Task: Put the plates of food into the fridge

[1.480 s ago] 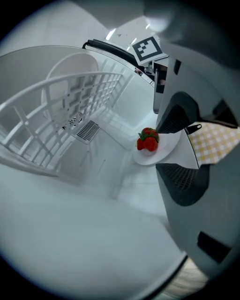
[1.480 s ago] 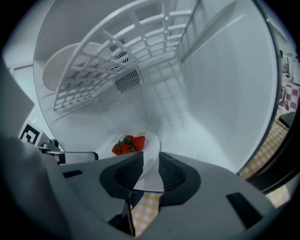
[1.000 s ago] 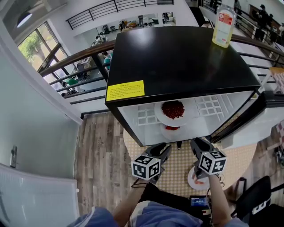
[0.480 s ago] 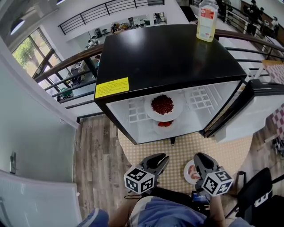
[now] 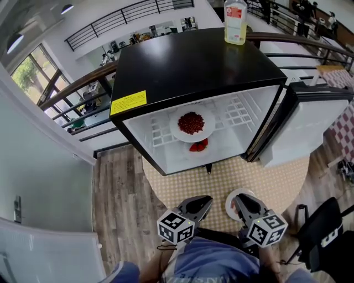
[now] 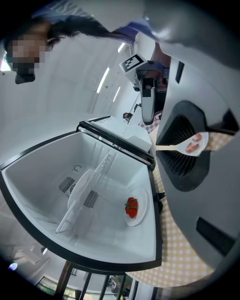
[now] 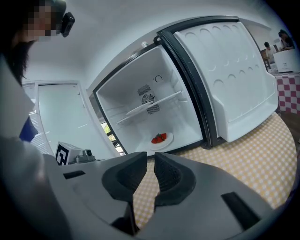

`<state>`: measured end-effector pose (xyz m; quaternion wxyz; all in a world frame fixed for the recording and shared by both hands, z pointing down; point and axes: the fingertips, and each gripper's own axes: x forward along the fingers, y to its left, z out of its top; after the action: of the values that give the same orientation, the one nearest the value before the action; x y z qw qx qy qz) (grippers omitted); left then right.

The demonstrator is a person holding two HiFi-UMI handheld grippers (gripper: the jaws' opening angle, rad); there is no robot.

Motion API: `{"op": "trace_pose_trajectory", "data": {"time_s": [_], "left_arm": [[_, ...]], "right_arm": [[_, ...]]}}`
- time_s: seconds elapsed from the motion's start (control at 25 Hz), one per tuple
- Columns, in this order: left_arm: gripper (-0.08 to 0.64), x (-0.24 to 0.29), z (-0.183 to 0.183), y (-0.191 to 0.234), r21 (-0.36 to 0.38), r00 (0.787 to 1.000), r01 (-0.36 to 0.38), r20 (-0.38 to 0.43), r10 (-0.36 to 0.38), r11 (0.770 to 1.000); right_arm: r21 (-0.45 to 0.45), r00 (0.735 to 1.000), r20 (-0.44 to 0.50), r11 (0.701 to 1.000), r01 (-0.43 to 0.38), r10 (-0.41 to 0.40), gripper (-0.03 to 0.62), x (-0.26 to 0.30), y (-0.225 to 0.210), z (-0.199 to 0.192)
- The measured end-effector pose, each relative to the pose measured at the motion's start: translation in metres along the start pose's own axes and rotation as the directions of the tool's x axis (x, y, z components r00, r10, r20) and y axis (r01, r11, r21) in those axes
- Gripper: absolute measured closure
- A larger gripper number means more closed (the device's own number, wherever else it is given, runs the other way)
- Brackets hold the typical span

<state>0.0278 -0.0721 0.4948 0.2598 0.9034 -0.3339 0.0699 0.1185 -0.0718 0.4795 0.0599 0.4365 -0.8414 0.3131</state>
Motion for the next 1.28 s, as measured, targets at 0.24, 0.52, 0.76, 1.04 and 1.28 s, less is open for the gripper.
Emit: {"op": "trace_pose_trajectory", "data": {"time_s": [0.24,0.52,0.76,1.04,1.28], "left_arm": [[0.526,0.007,-0.002,-0.013,0.036,0.999,0.027,-0.03,-0.026,0.999],[0.536,0.012,0.001,-0.02,0.065,0.998,0.04,-0.041,-0.038,0.997],[0.543,0.012,-0.002,-0.021,0.061,0.997,0.058,-0.049,-0.055,0.996],[0.541,0.018,-0.006,-0.022,0.07,0.996,0.069,-0.063,-0.065,0.995],[0.54,0.031,-0.022,-0.025,0.056,0.987,0.095,-0.133,-0.087,0.994]], "right_arm": [[0.019,1.0,-0.006,1.0,0.012,-0.012,0.531,-0.008,0.001,-0.01],[0.031,0.999,0.005,0.999,0.036,-0.036,0.531,-0.013,-0.006,-0.008],[0.047,0.999,0.015,0.998,0.039,-0.04,0.531,-0.012,-0.013,-0.01],[0.059,0.998,0.008,0.997,0.055,-0.056,0.531,-0.014,-0.015,-0.012],[0.111,0.994,0.01,0.988,0.103,-0.105,0.531,-0.021,-0.035,-0.014]]}}
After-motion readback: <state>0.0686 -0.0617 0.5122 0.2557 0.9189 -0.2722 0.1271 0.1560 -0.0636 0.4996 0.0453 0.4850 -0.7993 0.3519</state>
